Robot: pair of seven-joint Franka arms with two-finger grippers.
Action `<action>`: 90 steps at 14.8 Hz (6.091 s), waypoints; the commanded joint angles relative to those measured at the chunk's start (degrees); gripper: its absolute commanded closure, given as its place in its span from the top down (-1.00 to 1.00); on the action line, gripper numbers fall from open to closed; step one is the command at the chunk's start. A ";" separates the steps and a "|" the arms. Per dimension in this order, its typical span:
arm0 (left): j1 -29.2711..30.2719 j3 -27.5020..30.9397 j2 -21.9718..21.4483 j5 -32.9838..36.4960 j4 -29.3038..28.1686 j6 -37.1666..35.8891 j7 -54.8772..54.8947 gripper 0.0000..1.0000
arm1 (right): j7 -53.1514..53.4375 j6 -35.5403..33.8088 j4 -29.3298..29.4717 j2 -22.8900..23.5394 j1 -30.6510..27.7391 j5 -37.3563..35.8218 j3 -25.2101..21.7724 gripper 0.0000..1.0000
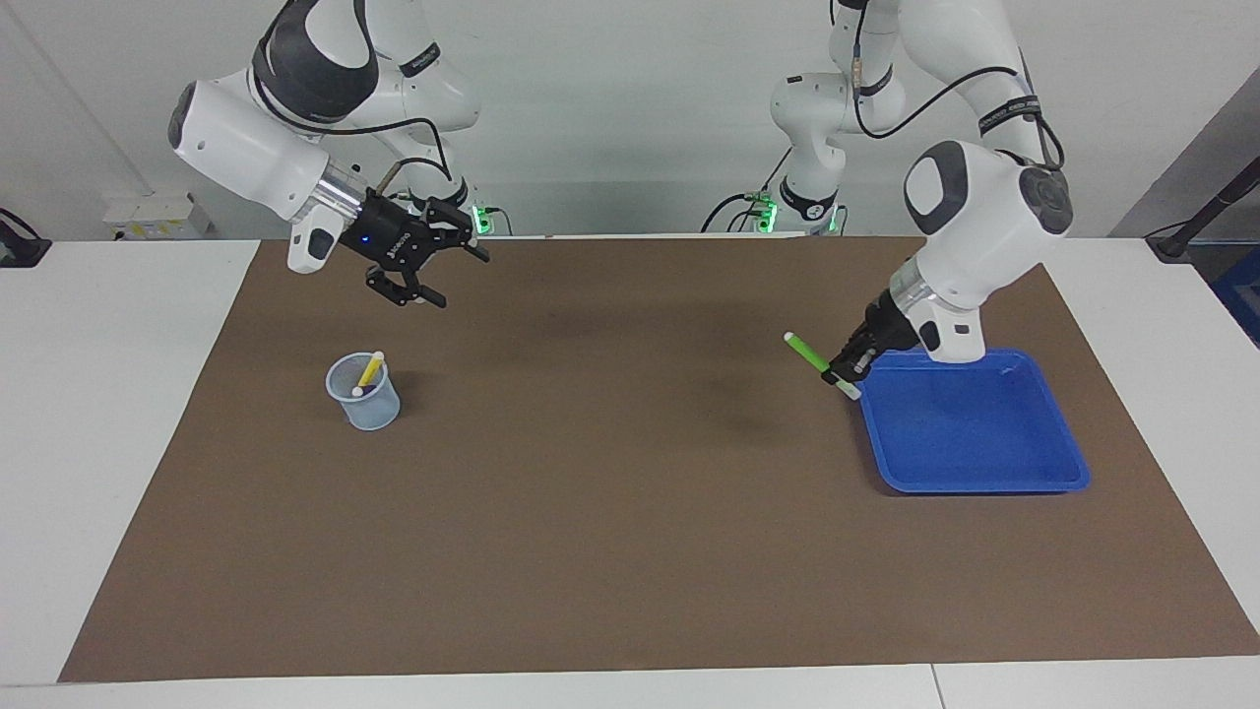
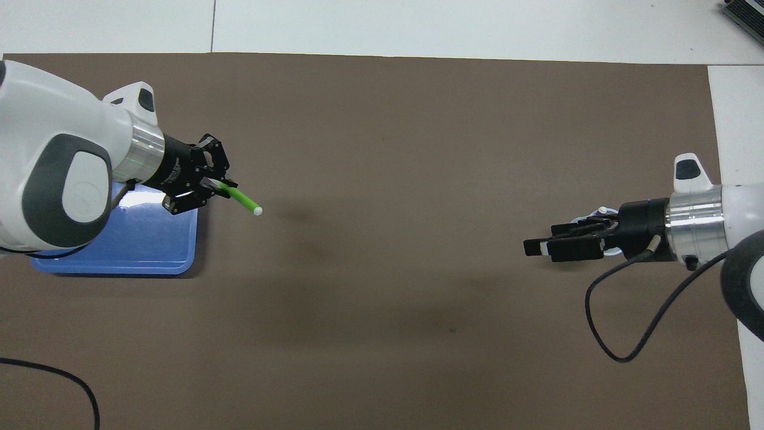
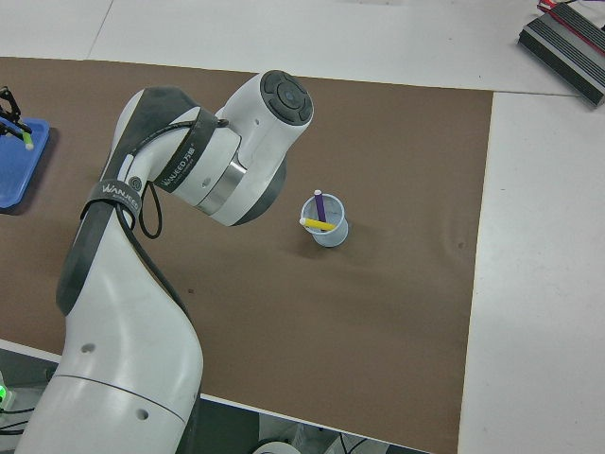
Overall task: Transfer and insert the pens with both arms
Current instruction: 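Lift the green pen with the left gripper toward the right gripper, then push the green pen into the right gripper's held cap, then open the left gripper and withdraw it from the green pen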
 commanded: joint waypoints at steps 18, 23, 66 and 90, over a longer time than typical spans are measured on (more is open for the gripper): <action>-15.63 -6.28 -5.16 -5.22 -0.49 18.34 -50.50 -1.00 | 5.25 6.91 -5.27 -2.02 9.37 21.66 0.08 1.00; -17.73 -6.63 -5.60 -5.22 -0.94 18.87 -51.03 -1.00 | 7.63 10.51 -3.96 -1.06 11.91 21.84 0.08 0.93; -19.85 -6.55 -6.39 -3.10 -2.26 19.48 -50.77 0.81 | 12.29 14.83 -1.49 0.53 13.68 16.40 0.08 -1.00; 15.92 -4.97 -10.69 5.66 -1.55 -2.22 5.65 1.00 | 11.14 10.26 -0.96 -1.32 0.84 -43.18 -0.36 -1.00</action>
